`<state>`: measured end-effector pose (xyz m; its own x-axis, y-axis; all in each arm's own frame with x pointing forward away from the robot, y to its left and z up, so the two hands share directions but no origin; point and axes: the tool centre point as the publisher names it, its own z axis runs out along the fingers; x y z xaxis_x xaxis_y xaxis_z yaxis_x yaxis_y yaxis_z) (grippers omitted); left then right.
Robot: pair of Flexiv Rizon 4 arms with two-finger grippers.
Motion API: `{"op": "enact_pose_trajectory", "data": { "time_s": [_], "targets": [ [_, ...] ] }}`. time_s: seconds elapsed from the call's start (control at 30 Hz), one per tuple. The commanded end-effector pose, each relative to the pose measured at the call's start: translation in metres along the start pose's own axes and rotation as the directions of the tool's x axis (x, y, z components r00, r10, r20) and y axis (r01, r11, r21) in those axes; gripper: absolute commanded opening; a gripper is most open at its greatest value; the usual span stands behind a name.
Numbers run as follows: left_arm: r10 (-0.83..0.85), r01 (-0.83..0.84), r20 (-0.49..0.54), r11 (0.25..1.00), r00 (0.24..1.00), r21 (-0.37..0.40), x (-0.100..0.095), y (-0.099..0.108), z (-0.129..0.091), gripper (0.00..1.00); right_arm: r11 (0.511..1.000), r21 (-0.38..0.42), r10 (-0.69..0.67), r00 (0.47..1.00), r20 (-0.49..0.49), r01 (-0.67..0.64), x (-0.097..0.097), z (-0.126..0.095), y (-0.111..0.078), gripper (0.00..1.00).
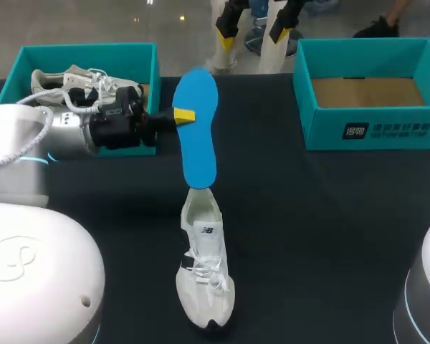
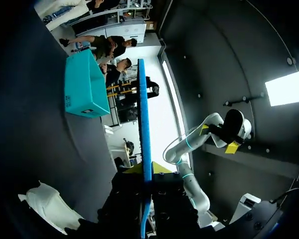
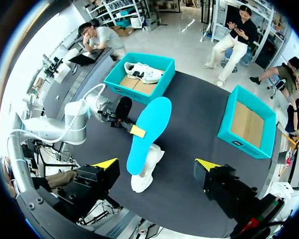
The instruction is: Take the shoe out of the shoebox, open the shoe tongue, remove and reinsert the insole, then place the shoe into the shoebox
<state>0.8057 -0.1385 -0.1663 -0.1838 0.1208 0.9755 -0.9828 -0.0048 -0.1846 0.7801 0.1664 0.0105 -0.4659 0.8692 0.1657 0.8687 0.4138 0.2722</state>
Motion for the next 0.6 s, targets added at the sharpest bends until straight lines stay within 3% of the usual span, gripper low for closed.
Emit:
{"op": "enact_pose_trajectory", "data": {
  "time_s": [0.03,0.17,0.6],
  "targets": [
    [-0.169,0.199,0.208,0.971,0.963,-0.134,0.0004,-0.0039,0.0013,0.00,1.000,0.002,0.001,1.000,0.000,-0.001,-0.0004,0.0001,0.0010,1.00],
    [-0.171,0.212,0.212,0.959,0.962,-0.190,-0.0043,-0.0017,0.0012,0.00,1.000,0.002,0.001,1.000,0.000,-0.001,-0.0004,0.0001,0.0010,1.00],
    [-0.168,0.185,0.114,0.970,0.979,-0.157,-0.0090,0.0021,-0.0049,0.00,1.000,0.002,0.001,1.000,0.000,-0.001,-0.0004,0.0001,0.0010,1.00]
  ]
}}
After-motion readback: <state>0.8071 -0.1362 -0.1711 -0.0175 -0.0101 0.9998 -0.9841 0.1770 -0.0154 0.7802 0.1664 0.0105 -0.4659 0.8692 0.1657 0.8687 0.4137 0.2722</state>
